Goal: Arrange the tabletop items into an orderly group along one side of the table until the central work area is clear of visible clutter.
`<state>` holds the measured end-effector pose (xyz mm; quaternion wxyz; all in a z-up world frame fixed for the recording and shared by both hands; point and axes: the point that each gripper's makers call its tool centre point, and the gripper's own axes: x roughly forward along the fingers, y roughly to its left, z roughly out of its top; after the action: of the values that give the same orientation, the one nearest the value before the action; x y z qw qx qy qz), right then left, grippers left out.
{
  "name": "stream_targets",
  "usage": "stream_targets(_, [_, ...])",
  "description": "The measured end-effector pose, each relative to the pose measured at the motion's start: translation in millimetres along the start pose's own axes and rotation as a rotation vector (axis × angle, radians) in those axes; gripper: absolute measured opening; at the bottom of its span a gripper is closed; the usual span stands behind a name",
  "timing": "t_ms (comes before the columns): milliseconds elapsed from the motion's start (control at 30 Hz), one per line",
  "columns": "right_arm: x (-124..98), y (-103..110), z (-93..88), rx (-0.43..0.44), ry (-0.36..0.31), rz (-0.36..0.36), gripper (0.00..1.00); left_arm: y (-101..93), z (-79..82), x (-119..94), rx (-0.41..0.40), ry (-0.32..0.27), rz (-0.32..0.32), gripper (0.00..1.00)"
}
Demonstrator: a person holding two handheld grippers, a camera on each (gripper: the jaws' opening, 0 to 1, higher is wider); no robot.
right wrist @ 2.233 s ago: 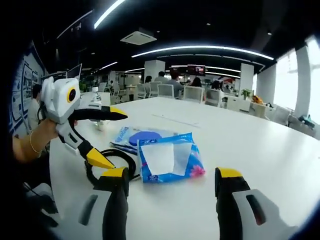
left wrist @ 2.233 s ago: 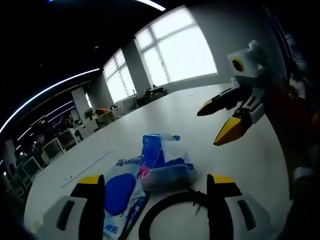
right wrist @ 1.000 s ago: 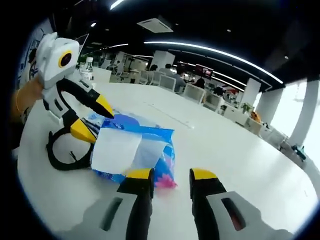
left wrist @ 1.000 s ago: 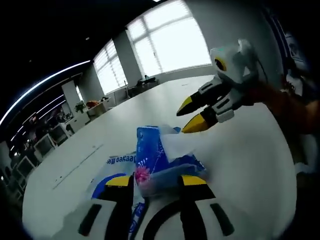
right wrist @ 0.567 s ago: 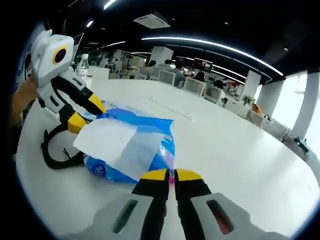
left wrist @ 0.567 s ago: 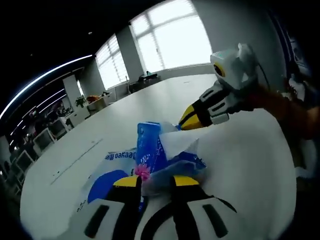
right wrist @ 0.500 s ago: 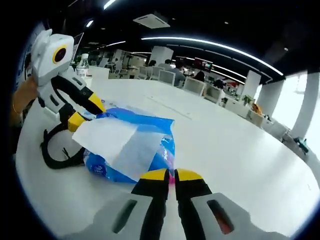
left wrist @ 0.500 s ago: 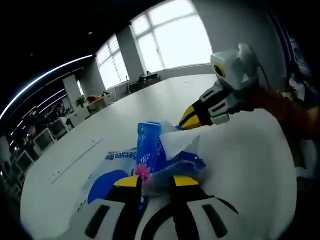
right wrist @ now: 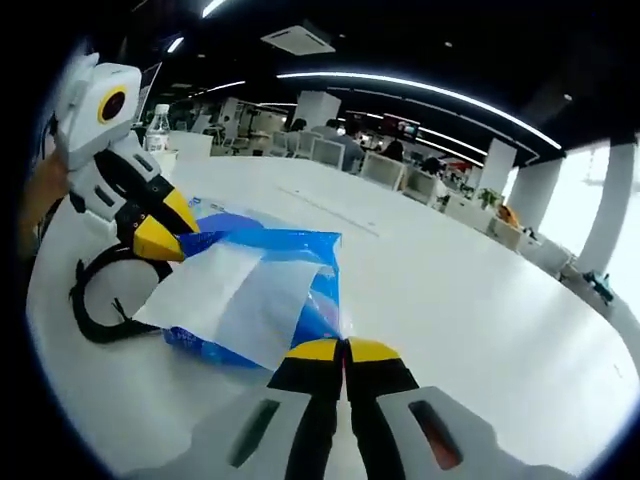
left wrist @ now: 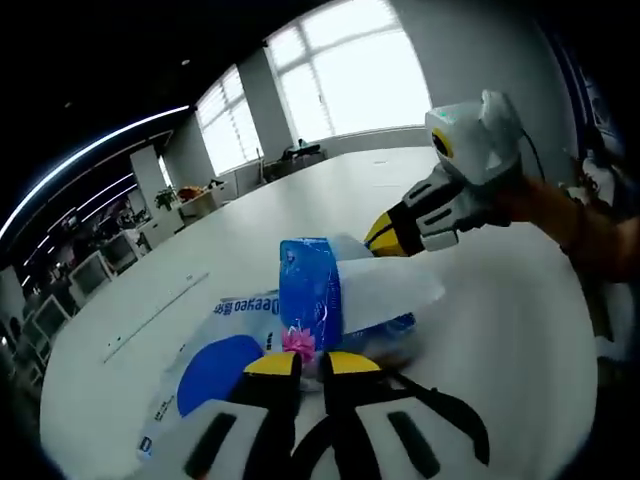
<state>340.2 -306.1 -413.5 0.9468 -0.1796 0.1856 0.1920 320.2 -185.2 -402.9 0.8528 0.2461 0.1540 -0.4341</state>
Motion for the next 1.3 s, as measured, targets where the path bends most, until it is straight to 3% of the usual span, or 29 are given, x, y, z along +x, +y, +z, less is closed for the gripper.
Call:
stream_targets(167, [-2.1,-2.6,0.8,0.011,-0.002,-0.011,0.0,0.1,2.4,-0.6,0.028,0.001,0.018,0.05])
stream_targets(567, [-13.0,-7.7,3.0,0.032,-0.014,-0.029,0.0,0.3,9.3,-4.1,0.002,-0.008,0.012,0.04])
stream_targets(900, [-35.9,-14.0,14.6,0.041,-0.062,-0.058,0.0,3.2,23.3,-4.5,0.02,-0.02,0.02,0.03])
stream_targets(1100, [-55.8,-19.9,20.7,0.059,-0.104,-0.08,0.0,5.7,33.4,-0.2,-0.063,-0.032,0.003,0.03])
stream_targets(1300, [-72.3,-24.8,20.3,0.08,-0.134,-0.098,0.0,4.5,45.6,8.2,-0.064,-0.028,0.002,0.03])
